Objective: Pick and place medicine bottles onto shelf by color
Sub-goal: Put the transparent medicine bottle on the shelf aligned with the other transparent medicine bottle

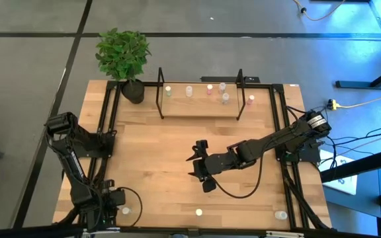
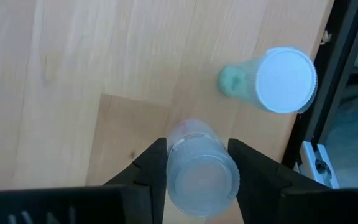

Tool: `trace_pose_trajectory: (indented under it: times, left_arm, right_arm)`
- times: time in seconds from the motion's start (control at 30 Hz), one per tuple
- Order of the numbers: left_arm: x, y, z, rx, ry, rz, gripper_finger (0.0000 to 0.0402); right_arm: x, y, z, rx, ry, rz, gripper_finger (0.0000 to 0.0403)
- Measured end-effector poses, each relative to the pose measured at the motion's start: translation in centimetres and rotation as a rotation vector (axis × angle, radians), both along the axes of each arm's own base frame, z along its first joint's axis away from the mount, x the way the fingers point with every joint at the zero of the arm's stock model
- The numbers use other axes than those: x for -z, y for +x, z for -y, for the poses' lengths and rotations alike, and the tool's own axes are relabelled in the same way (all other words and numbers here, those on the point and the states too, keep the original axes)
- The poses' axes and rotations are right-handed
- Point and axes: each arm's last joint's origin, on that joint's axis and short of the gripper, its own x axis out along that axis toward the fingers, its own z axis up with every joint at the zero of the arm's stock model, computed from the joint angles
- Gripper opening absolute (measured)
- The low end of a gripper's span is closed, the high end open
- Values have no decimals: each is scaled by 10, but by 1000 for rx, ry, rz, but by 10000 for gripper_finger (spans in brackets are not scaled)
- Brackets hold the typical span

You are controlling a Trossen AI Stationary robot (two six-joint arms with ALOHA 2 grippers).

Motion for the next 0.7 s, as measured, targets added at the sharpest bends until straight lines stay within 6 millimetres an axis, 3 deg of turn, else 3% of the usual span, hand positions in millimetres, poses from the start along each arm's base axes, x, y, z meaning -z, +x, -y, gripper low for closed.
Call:
trace_pose_trajectory:
  times: [0.33,0.7]
  left_arm:
    - [0,0,-1,-8,0,-17,130]
    - [-2,0,-7,-34,24,-51,130]
  right_arm:
    - [0,0,0,4,-1,1,241]
    - [-2,1,9,248,-141,69,241]
